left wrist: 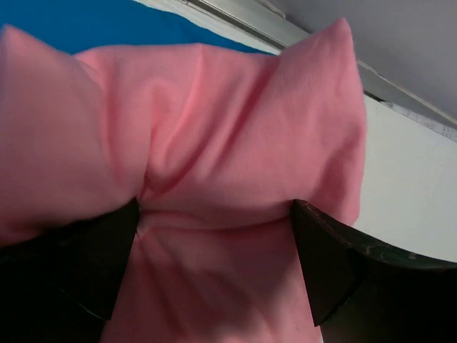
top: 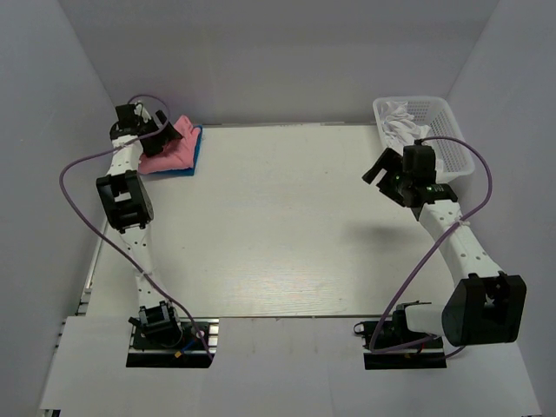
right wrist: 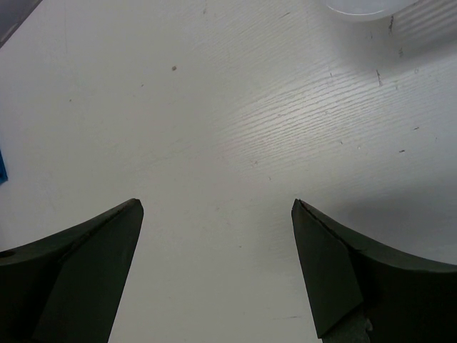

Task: Fold and stack the t-shirts
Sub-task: Put the neatly folded tshirt into the corner of the board with the left arm

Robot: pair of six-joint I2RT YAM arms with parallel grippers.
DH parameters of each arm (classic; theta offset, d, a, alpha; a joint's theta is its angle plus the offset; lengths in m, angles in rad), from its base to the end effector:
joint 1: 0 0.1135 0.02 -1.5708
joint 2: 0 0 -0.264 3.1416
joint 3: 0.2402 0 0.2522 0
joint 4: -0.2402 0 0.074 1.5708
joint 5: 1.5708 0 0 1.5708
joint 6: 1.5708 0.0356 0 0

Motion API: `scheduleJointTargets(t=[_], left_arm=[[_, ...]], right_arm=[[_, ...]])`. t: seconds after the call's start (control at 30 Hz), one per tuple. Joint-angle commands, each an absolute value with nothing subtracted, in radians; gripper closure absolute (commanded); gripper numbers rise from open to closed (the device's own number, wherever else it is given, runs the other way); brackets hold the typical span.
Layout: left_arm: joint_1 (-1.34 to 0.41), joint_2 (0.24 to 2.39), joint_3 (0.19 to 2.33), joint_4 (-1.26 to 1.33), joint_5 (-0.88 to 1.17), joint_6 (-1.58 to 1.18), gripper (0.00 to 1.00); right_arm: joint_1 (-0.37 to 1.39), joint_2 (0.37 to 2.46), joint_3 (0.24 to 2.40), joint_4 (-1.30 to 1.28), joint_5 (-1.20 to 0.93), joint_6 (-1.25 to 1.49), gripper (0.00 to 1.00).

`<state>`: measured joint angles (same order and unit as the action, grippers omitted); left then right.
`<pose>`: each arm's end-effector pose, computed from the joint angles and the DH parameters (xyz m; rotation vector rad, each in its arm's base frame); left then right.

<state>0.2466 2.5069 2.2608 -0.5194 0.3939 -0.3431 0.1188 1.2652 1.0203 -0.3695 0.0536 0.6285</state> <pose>0.5482 0.1239 0.1945 -0.4833 2.2666 -0.5077 0.2805 0.0316 0.3009 0.5862 2.1283 0.3625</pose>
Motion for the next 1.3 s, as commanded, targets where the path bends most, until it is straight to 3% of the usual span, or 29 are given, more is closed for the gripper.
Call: scheduleJointTargets(t=[0.0,0.17,0.33,0.4,0.63,0.87,1.27], left_arm=[[0.253,2.535,2.322,-0.411,0.454,-0.376,0.00],[0.253,2.556,2.290,-0.169,0.566,-0.402,0.00],[0.253,2.510,2.276,-0.114,0.669,-0.427,0.00],[0.253,2.441,2.235,-0.150,0.653,-0.397,0.00],[0.235,2.279,2.102,-0.160,0.295,-0.287,0.00],[0.244,2.442,2.262,-0.228,0.327,-0.334,0.00],[0.253,2.554,2.212,-0.179,0.276,-0.414,0.00]], right_arm=[[0.115,1.287,1.088,-0.379,0.072,0.615,0.10],[0.118,1.299,1.097,-0.388,0.054,0.607,0.10],[0.117,1.290,1.098,-0.385,0.054,0.604,0.10],[0.118,1.299,1.101,-0.384,0.048,0.601,0.10],[0.120,1.353,1.117,-0.364,-0.027,0.594,0.10],[0.121,1.394,1.141,-0.350,-0.074,0.581,0.10],[0.118,1.425,1.167,-0.374,-0.060,0.572,0.10]])
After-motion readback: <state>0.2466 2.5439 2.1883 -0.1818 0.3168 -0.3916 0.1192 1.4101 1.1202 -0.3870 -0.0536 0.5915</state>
